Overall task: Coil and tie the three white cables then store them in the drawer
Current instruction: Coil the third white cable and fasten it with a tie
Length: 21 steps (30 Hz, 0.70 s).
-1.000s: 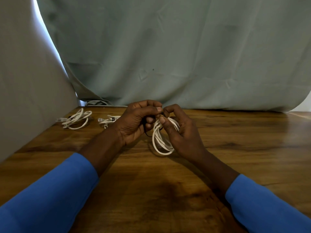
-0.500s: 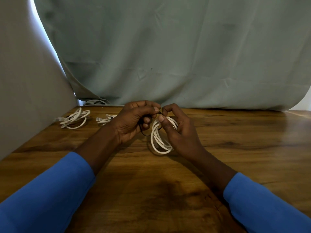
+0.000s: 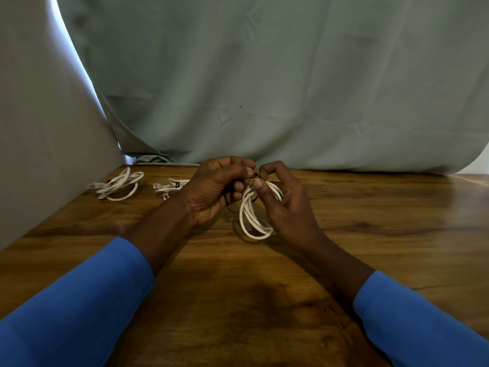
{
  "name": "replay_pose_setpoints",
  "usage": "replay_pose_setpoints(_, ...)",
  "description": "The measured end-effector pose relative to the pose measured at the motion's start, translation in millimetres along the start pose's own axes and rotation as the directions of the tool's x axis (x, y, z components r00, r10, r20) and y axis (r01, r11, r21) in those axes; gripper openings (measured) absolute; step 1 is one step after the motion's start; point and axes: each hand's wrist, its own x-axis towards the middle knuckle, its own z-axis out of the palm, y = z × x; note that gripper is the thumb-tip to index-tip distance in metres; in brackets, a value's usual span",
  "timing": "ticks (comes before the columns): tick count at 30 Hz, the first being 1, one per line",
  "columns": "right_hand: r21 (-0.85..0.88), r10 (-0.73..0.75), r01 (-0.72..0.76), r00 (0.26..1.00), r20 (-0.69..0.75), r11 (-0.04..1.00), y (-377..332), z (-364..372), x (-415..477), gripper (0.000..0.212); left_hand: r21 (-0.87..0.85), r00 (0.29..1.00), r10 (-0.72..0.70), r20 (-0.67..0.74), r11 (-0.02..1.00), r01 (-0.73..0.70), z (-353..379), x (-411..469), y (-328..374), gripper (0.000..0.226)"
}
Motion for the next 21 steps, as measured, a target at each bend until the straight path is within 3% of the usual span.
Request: replay_pose_setpoints(21, 0.040, 0.035, -0.036, 0.999, 0.012, 0.999, 1.6, 1.0, -1.9, 0.010, -0.020, 1.000, 0.010, -0.019, 1.000, -0.011, -0.1, -0.6, -0.1, 0.017)
